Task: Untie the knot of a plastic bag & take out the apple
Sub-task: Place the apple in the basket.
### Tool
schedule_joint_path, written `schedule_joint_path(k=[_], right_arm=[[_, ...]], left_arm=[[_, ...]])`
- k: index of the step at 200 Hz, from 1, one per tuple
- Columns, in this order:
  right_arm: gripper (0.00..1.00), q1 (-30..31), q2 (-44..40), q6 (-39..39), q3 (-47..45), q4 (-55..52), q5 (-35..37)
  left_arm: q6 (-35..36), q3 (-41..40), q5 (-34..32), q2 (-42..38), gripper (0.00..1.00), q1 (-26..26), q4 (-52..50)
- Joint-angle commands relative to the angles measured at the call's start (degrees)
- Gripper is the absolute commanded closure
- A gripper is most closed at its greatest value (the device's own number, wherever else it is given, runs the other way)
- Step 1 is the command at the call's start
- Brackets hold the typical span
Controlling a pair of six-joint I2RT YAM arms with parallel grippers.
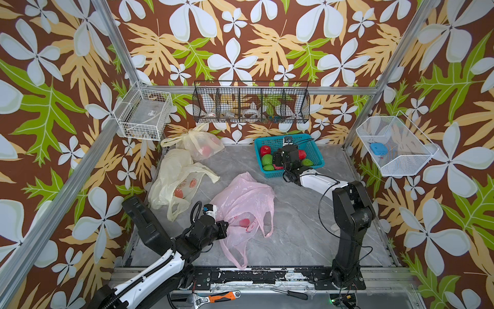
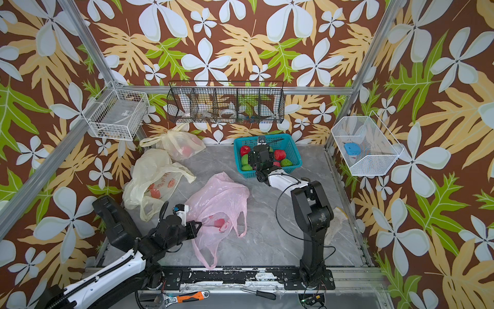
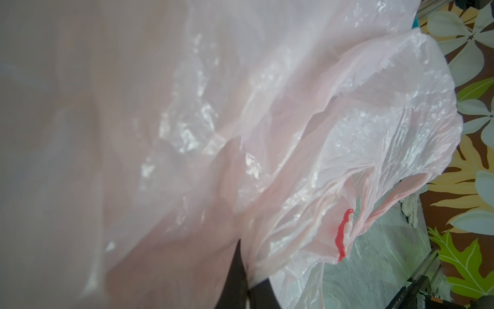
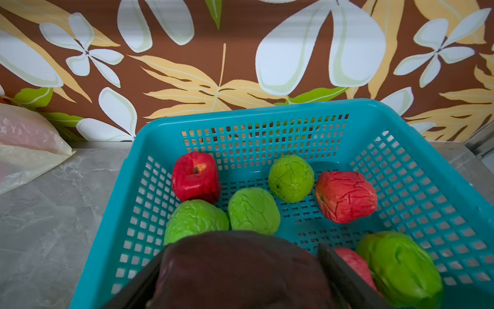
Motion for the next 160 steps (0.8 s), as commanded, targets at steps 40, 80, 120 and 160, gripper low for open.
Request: schedule_joint_path(k=[40, 80, 120, 160], right_arm=[[0.13, -0.4, -0.7, -0.8, 1.7, -4.2, 0.5], [0.11, -1.3, 1.4, 0.2, 5.9, -10.2, -0.3], [0.12, -1.2, 0.5, -1.4, 5.1, -11.6, 1.1], [0.13, -0.9, -0.8, -4.9, 3.9, -12.4, 3.6]], left_arm=[[-0.6, 2.6, -3.3, -4.8, 1.00, 0.1, -4.2], [0.5, 5.7, -2.8, -1.6, 1.00, 0.1, -5.3], [0.1, 3.9, -3.5, -2.5, 1.00, 0.1, -3.9], [-0.2, 6.2, -2.8, -1.2, 1.00, 0.1, -3.5]])
